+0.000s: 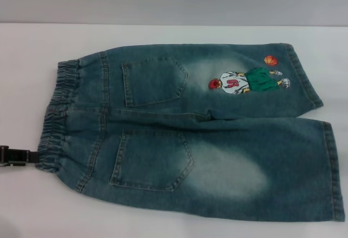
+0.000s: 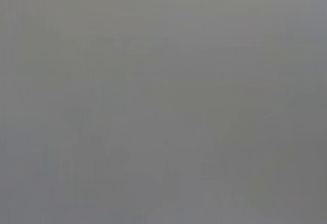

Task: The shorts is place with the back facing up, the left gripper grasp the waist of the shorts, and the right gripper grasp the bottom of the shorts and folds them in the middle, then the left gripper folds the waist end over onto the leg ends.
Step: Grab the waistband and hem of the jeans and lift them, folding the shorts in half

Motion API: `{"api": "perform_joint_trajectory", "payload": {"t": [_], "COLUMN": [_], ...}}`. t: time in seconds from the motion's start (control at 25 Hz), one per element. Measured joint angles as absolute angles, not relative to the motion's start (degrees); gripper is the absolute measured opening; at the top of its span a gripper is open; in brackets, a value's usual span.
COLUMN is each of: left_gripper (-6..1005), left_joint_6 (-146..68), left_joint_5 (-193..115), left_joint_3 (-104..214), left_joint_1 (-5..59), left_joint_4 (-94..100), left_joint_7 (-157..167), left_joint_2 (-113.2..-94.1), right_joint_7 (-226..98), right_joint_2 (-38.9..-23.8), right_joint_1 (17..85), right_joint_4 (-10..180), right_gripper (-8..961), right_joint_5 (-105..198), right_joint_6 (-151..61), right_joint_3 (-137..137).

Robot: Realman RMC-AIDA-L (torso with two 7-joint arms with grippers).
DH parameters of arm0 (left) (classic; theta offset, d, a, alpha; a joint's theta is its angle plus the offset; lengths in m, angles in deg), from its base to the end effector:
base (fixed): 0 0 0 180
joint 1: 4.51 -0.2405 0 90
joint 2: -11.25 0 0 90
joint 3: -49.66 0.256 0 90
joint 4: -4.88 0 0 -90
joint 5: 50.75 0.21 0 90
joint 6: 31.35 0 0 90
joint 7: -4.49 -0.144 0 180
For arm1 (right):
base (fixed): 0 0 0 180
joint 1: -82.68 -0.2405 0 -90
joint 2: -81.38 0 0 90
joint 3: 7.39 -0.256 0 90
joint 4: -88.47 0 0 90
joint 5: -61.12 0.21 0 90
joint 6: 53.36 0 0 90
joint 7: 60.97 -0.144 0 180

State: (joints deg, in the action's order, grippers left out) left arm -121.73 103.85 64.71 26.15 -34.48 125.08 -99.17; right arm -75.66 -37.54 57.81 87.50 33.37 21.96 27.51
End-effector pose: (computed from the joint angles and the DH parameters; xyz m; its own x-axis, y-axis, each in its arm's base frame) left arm -0.3730 0.3001 0.0799 0.2190 0.9276 0.3025 0.9703 -0.1745 -0.1673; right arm 0.3739 0.3123 0.0575 0.6437 0.1968 -0.7395 -0.7649 0.1956 -0.6137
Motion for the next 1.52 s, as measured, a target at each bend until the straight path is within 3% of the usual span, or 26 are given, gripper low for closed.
{"api": "perform_joint_trajectory", "payload": {"t": [1.36,1.52], "left_gripper": [500,412], "left_joint_6": [-124.95,-124.96], "left_joint_5": [103.49,103.45], "left_joint_3": [67.25,67.71], "left_joint_1": [29.24,29.24], "left_joint_4": [-33.08,-33.35], "left_joint_7": [125.05,125.05], "left_joint_2": [-99.99,-100.18], "right_joint_7": [-75.65,-75.64], "right_joint_2": [-37.54,-37.54], "right_joint_1": [58.38,58.42], "right_joint_4": [87.52,87.57], "right_gripper": [701,701], "right_joint_5": [33.52,33.52], "right_joint_6": [21.96,21.96], "right_joint_3": [26.96,26.98]}}
